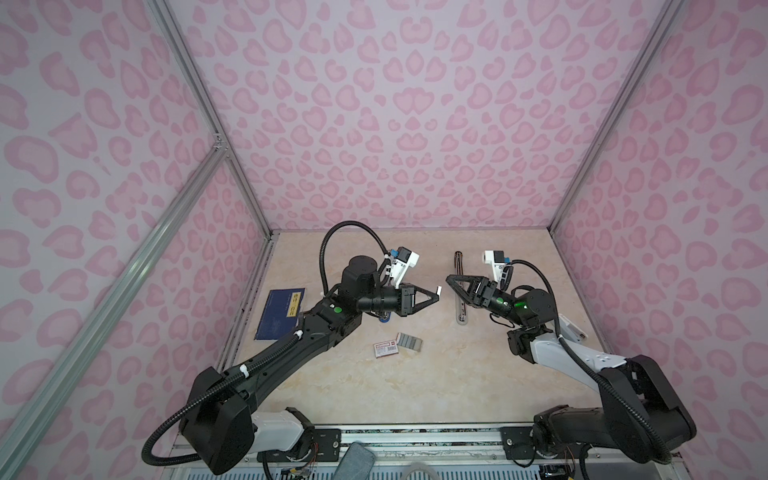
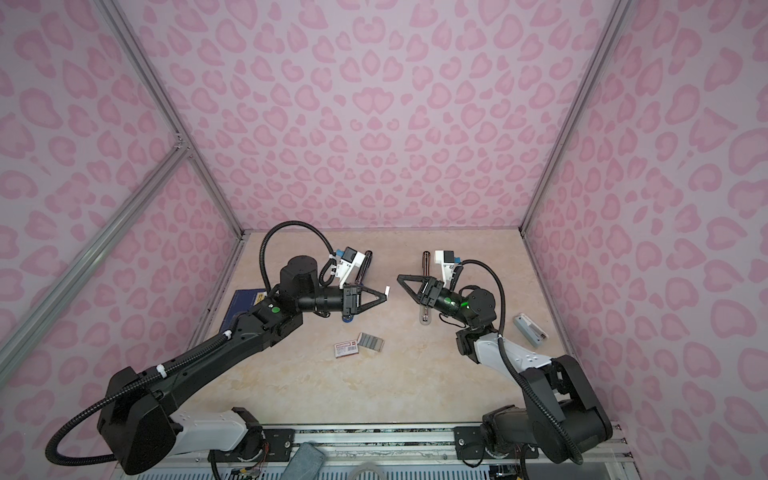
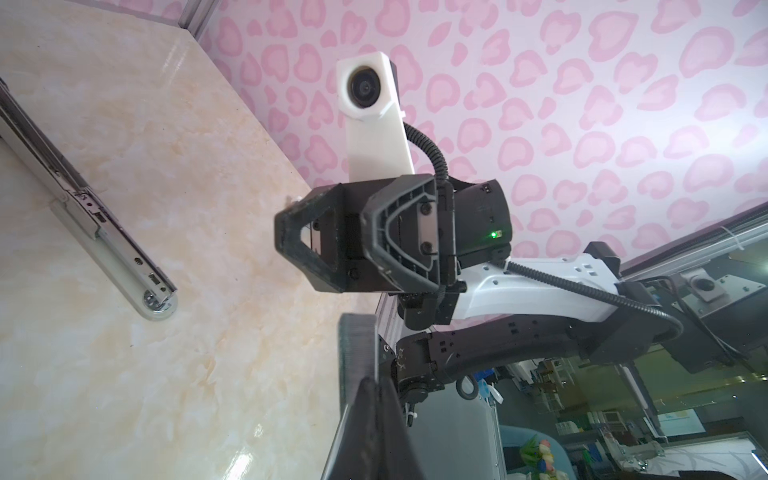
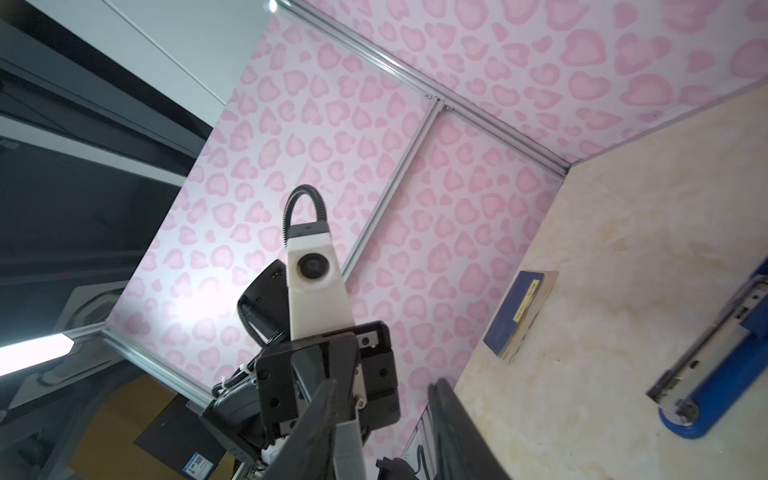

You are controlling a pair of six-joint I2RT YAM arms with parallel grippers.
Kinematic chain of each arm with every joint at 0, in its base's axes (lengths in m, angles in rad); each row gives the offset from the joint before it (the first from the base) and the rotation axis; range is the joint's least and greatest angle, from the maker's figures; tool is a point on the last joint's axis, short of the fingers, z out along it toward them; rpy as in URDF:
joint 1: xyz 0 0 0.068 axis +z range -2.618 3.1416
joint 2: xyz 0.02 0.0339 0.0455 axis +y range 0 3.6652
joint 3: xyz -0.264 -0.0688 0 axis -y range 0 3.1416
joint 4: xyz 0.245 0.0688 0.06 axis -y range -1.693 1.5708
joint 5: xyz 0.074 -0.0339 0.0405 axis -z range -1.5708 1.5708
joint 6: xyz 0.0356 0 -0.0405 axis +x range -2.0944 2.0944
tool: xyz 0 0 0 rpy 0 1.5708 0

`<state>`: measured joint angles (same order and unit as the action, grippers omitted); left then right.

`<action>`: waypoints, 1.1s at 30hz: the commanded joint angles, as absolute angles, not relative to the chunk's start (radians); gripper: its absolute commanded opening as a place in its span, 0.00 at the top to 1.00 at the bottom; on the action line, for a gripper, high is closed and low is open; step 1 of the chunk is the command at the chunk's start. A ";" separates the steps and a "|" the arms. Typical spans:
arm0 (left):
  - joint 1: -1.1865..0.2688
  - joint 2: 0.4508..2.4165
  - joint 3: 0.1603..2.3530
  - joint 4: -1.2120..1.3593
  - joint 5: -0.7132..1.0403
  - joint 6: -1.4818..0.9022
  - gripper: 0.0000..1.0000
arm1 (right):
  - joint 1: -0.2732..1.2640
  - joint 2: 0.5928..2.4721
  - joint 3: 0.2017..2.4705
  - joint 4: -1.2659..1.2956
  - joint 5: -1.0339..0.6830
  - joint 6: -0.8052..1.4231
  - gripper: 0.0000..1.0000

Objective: Load the staples into the stapler

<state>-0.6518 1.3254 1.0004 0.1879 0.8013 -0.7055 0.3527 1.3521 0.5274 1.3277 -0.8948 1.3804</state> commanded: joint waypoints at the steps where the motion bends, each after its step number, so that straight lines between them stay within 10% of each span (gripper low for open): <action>1: -0.650 1.315 0.997 0.272 0.828 -0.740 0.97 | 0.360 1.326 0.514 1.427 -0.896 1.379 0.60; 9: -0.649 1.307 0.993 0.291 0.839 -0.755 0.97 | 0.404 1.194 0.531 1.075 -0.900 1.146 0.57; 33: -0.652 1.316 0.961 0.369 0.887 -0.802 0.97 | 0.437 1.257 0.558 1.207 -0.914 1.221 0.68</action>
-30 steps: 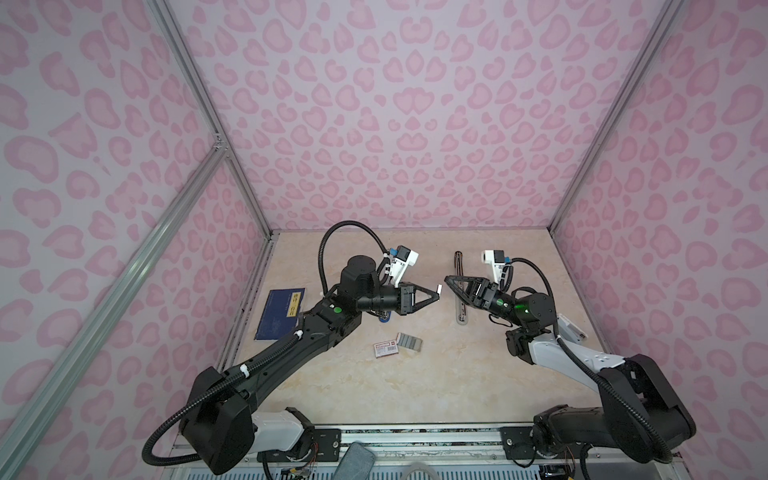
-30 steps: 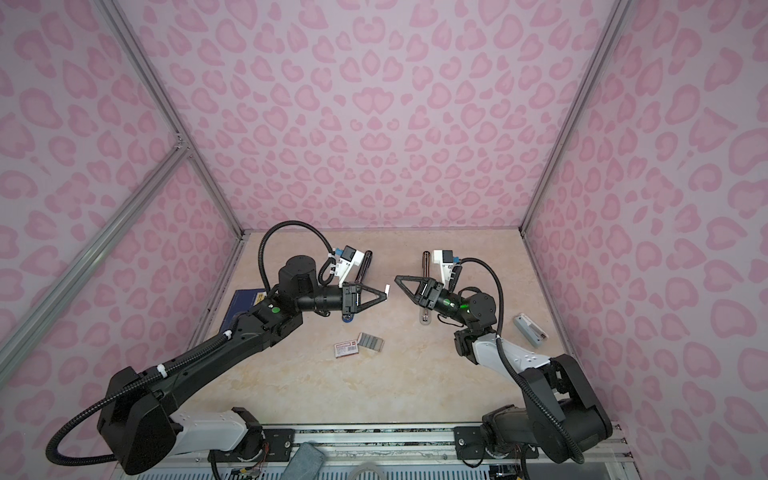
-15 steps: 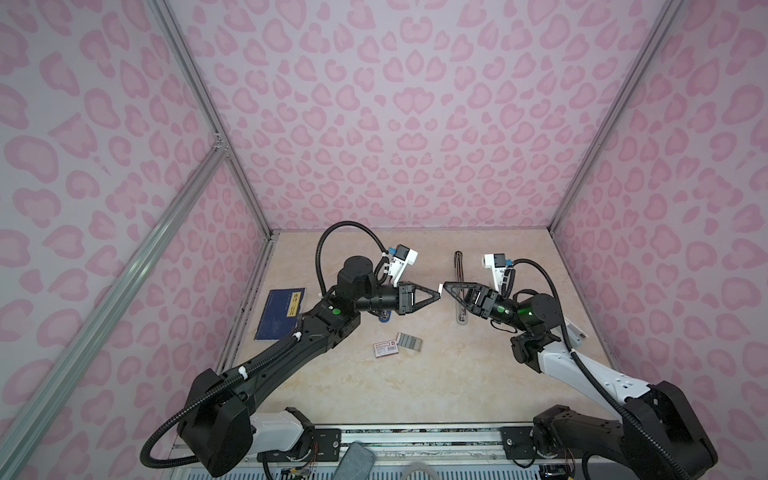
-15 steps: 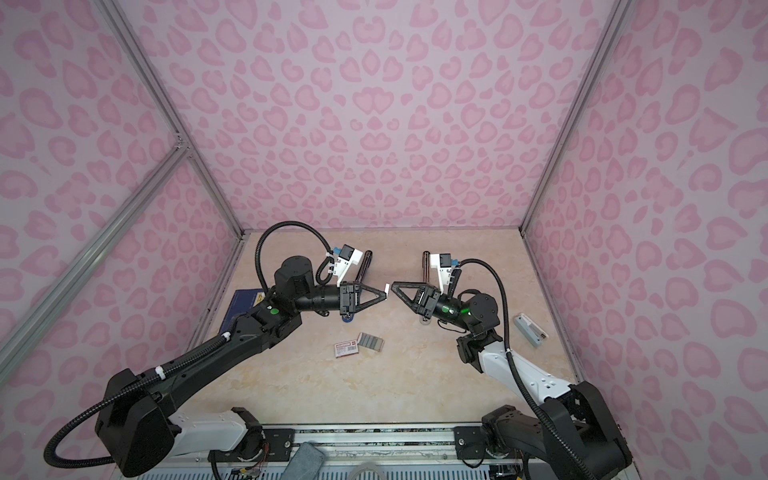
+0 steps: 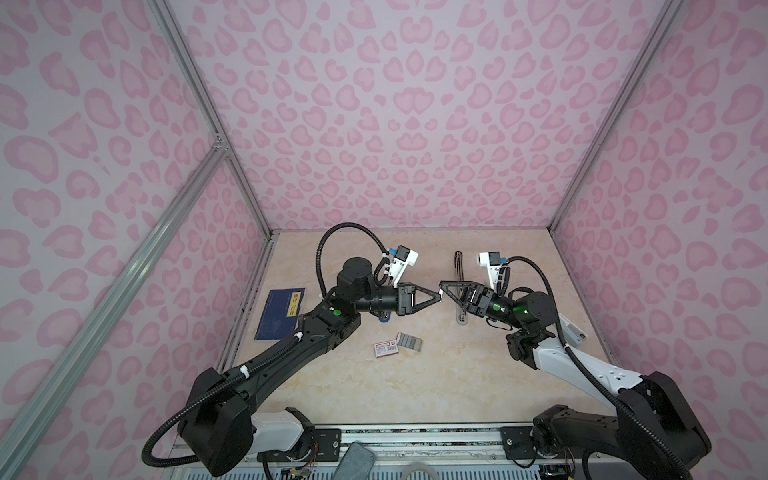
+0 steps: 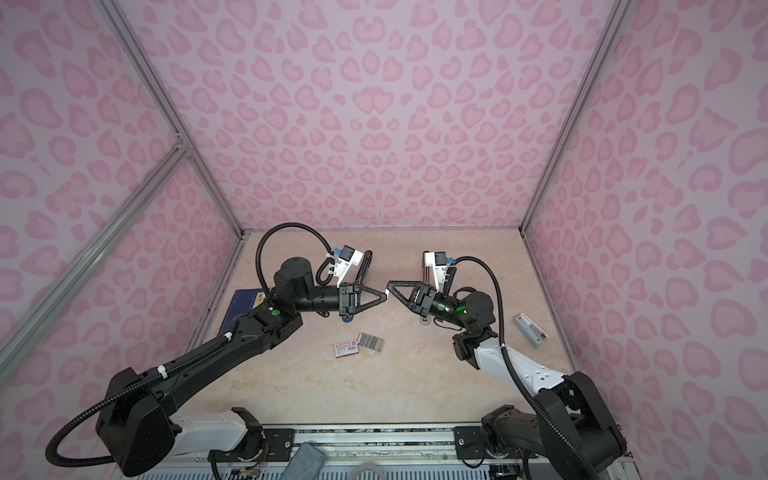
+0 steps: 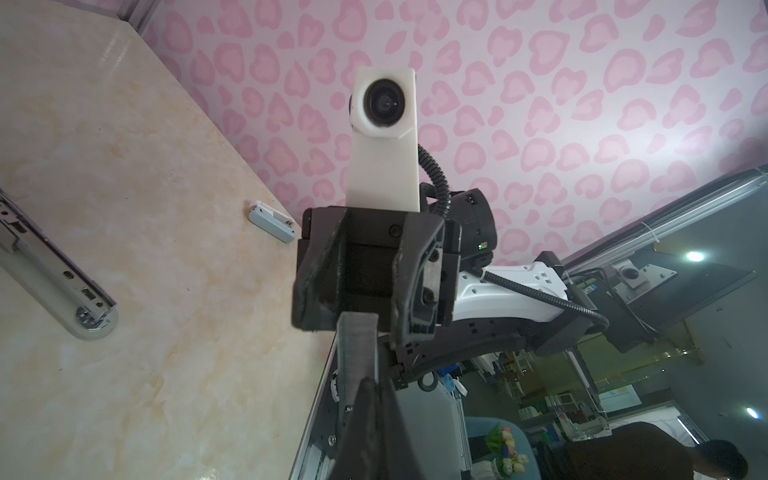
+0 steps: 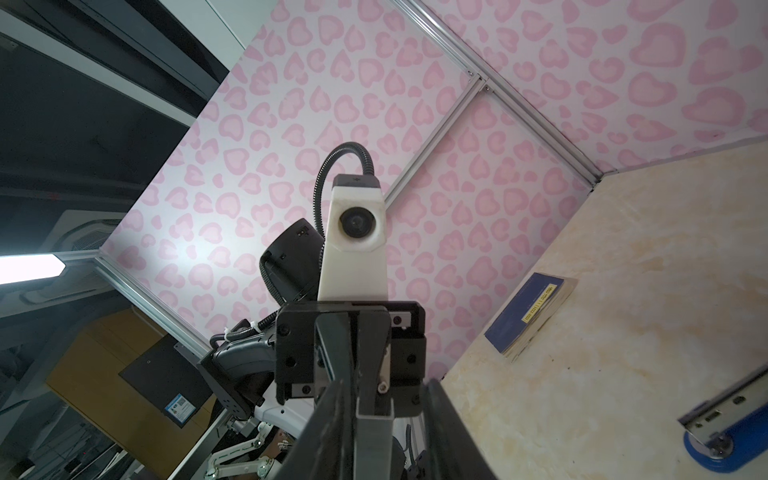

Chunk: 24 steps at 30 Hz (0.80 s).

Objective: Load the staples into the stapler

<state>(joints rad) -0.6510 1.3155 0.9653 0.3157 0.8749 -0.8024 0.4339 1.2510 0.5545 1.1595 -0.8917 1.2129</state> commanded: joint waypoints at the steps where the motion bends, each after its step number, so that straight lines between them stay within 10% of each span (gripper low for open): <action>1: -0.652 1.316 0.960 0.369 0.886 -0.801 0.97 | 0.437 1.261 0.558 1.217 -0.916 1.228 0.69; 24: -0.647 1.313 0.954 0.356 0.862 -0.794 0.97 | 0.440 1.304 0.528 1.350 -0.937 1.313 0.79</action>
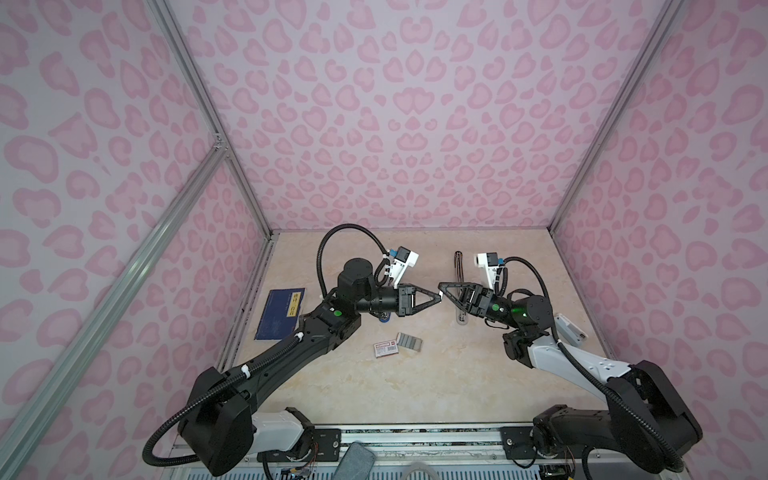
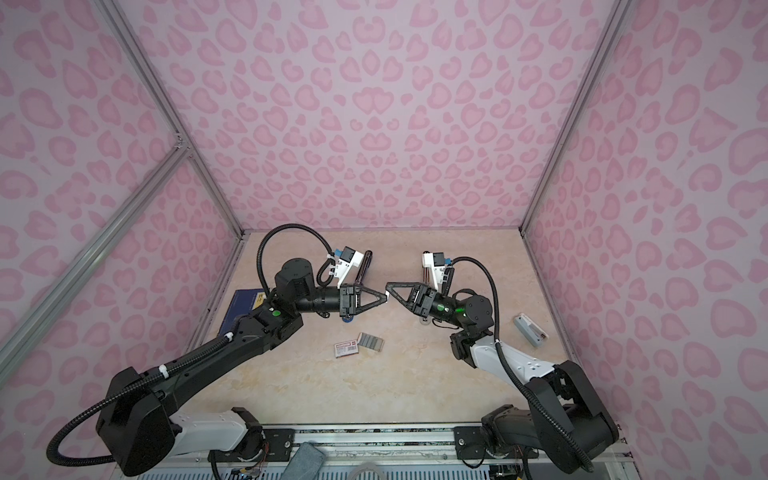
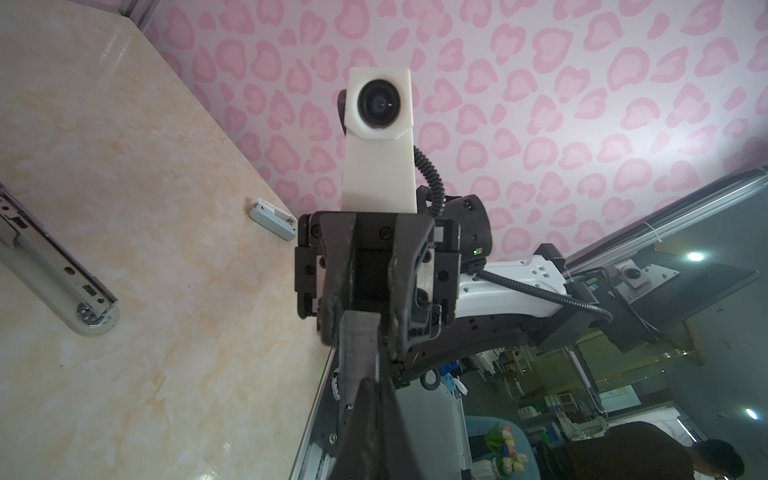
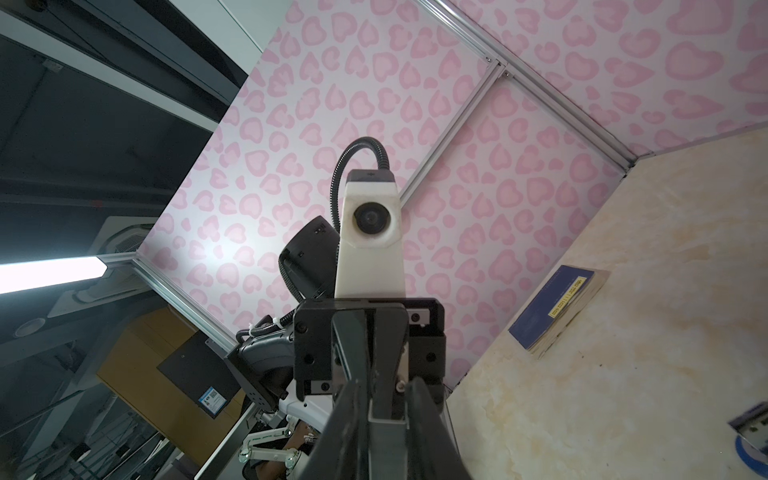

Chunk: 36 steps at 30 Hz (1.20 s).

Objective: Load the staples into the stapler

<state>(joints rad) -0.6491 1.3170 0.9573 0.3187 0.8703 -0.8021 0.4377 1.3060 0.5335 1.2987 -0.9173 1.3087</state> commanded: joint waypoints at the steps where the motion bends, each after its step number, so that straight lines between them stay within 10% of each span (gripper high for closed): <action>1: -0.647 1.313 0.954 0.356 0.861 -0.795 0.97 | 0.440 1.304 0.528 1.351 -0.936 1.312 0.80; 11: -0.647 1.317 0.959 0.347 0.856 -0.793 0.97 | 0.440 1.287 0.525 1.333 -0.938 1.293 0.86; 17: -0.647 1.317 0.960 0.340 0.844 -0.795 0.60 | 0.439 1.267 0.524 1.275 -0.932 1.259 0.85; 22: -0.623 1.285 0.931 0.323 0.797 -0.793 0.54 | 0.411 1.225 0.529 1.130 -0.918 1.180 0.85; 36: -0.515 1.200 0.796 0.215 0.663 -0.767 0.50 | 0.256 1.123 0.706 0.135 -0.744 0.686 0.85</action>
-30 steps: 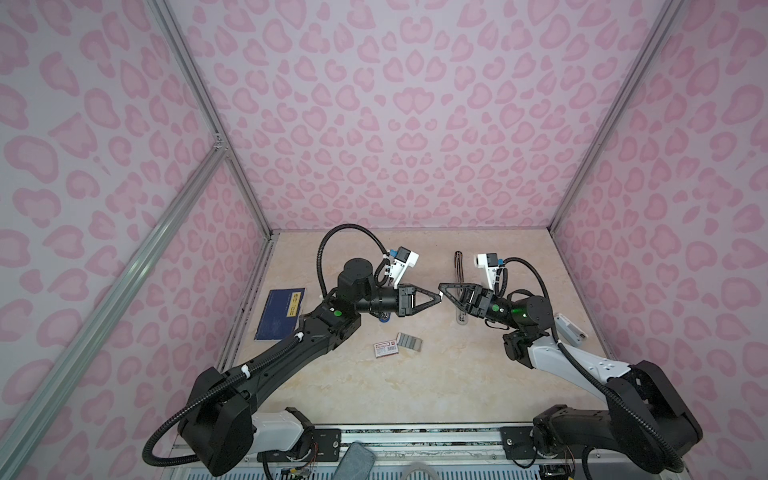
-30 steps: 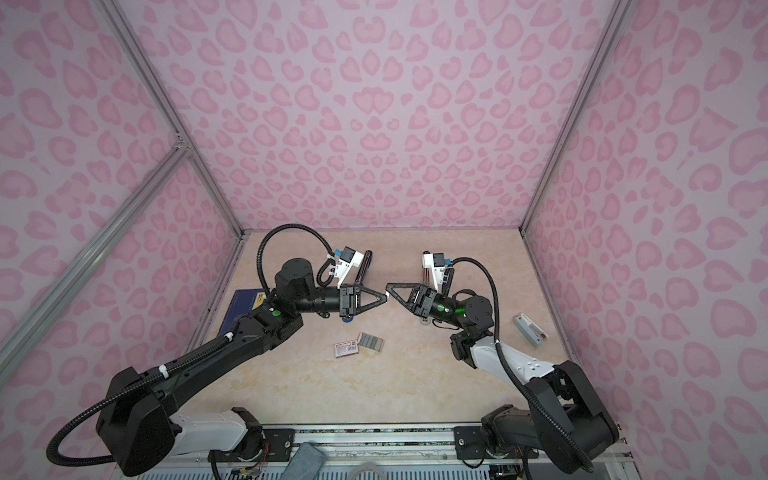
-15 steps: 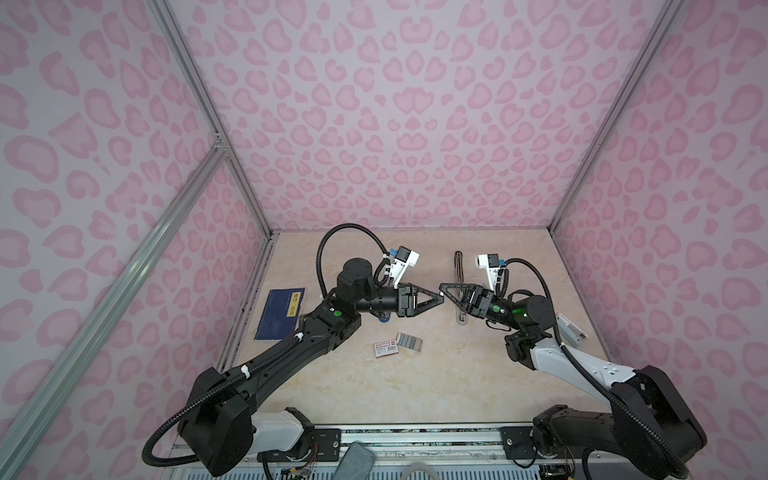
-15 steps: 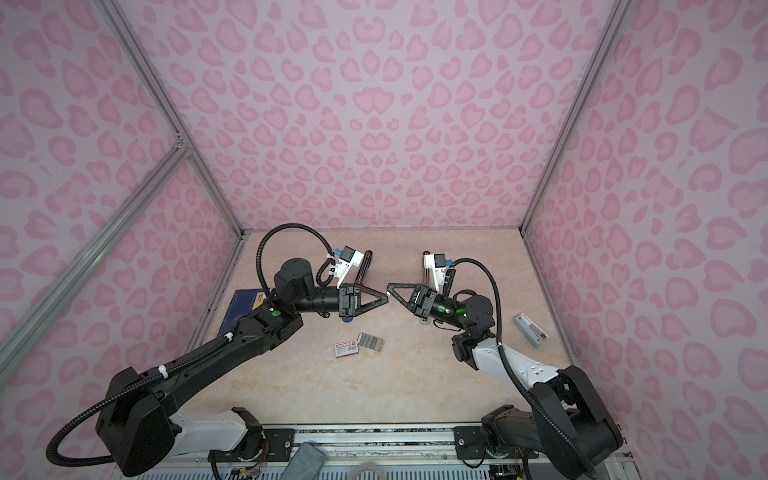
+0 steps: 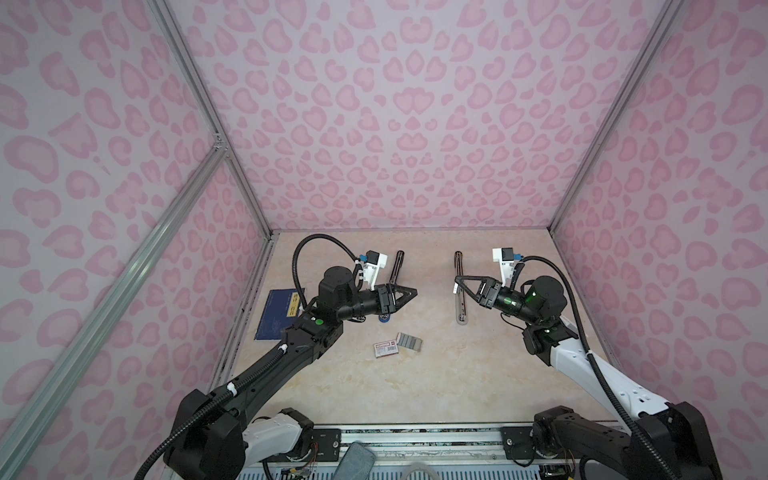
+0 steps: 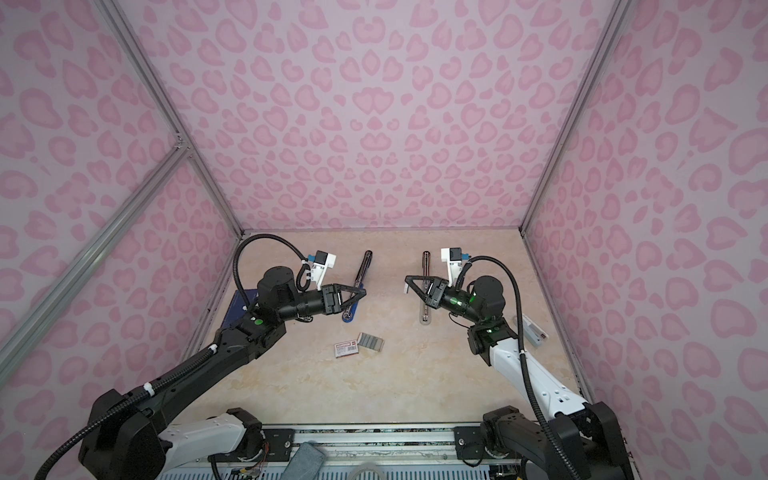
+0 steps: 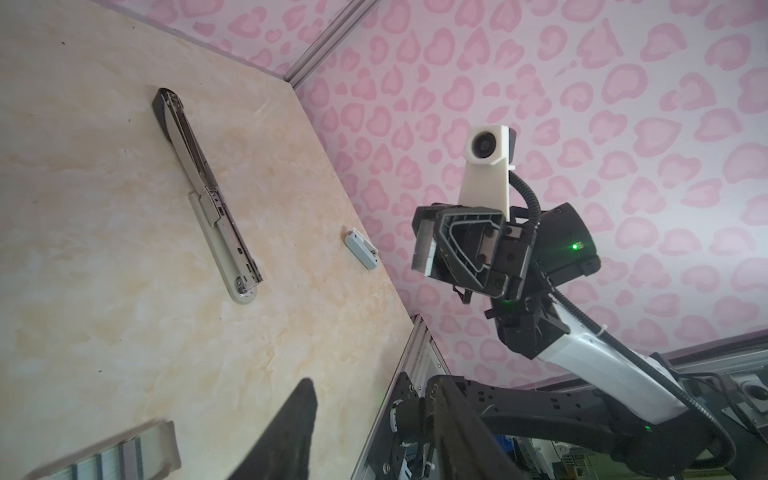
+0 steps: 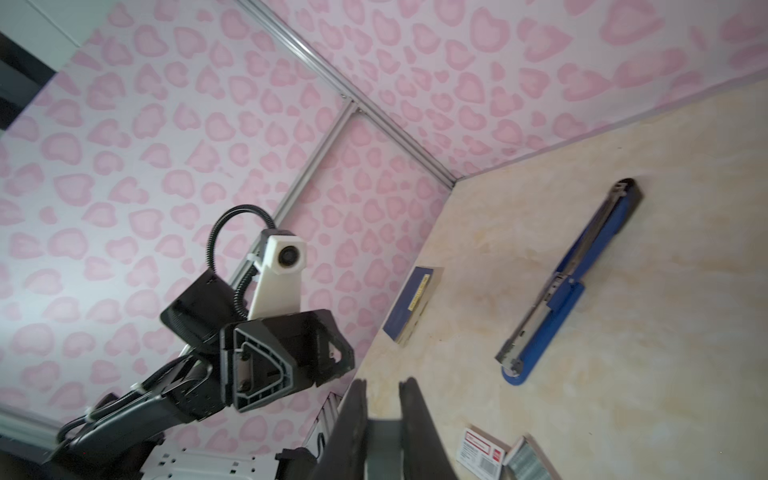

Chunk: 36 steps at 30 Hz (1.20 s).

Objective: Load the staples into the stapler

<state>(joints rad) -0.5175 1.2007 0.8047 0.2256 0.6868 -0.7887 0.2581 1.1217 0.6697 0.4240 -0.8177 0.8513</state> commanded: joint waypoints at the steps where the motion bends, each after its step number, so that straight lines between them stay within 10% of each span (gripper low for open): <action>1: -0.515 1.203 0.795 0.210 0.659 -0.765 0.50 | 0.255 1.127 0.730 0.066 -0.709 0.653 0.85; 12: -0.525 1.264 0.759 0.183 0.636 -0.757 0.50 | 0.306 1.300 1.006 -0.484 -0.218 0.413 0.85; 36: -0.730 1.389 0.821 -0.054 0.335 -0.618 0.34 | 0.400 1.747 1.250 -0.409 0.094 0.389 0.85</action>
